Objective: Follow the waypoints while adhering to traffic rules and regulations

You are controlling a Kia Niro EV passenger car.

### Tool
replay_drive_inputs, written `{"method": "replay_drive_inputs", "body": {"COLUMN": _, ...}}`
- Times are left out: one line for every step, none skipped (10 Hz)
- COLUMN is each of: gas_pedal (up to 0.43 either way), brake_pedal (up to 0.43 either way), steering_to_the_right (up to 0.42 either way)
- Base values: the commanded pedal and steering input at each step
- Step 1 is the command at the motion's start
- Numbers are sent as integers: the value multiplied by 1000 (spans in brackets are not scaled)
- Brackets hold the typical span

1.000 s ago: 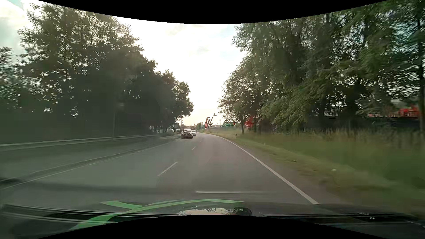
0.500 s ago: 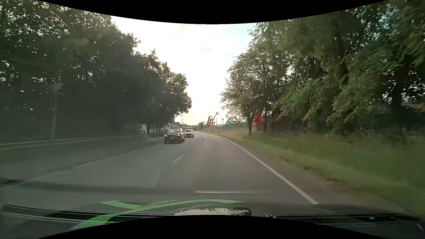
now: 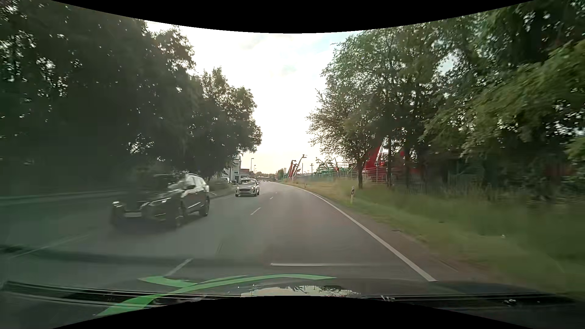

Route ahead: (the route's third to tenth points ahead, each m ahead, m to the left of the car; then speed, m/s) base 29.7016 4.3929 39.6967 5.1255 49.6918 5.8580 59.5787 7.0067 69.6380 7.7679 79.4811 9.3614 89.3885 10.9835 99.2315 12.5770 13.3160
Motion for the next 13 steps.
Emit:
{"method": "replay_drive_inputs", "body": {"gas_pedal": 157, "brake_pedal": 0, "steering_to_the_right": -14}}
{"method": "replay_drive_inputs", "body": {"gas_pedal": 157, "brake_pedal": 0, "steering_to_the_right": -14}}
{"method": "replay_drive_inputs", "body": {"gas_pedal": 157, "brake_pedal": 0, "steering_to_the_right": -14}}
{"method": "replay_drive_inputs", "body": {"gas_pedal": 157, "brake_pedal": 0, "steering_to_the_right": -14}}
{"method": "replay_drive_inputs", "body": {"gas_pedal": 157, "brake_pedal": 0, "steering_to_the_right": -14}}
{"method": "replay_drive_inputs", "body": {"gas_pedal": 157, "brake_pedal": 0, "steering_to_the_right": -14}}
{"method": "replay_drive_inputs", "body": {"gas_pedal": 157, "brake_pedal": 0, "steering_to_the_right": -14}}
{"method": "replay_drive_inputs", "body": {"gas_pedal": 169, "brake_pedal": 0, "steering_to_the_right": -14}}
{"method": "replay_drive_inputs", "body": {"gas_pedal": 169, "brake_pedal": 0, "steering_to_the_right": -14}}
{"method": "replay_drive_inputs", "body": {"gas_pedal": 169, "brake_pedal": 0, "steering_to_the_right": -14}}
{"method": "replay_drive_inputs", "body": {"gas_pedal": 169, "brake_pedal": 0, "steering_to_the_right": -14}}
{"method": "replay_drive_inputs", "body": {"gas_pedal": 169, "brake_pedal": 0, "steering_to_the_right": -15}}
{"method": "replay_drive_inputs", "body": {"gas_pedal": 169, "brake_pedal": 0, "steering_to_the_right": -14}}
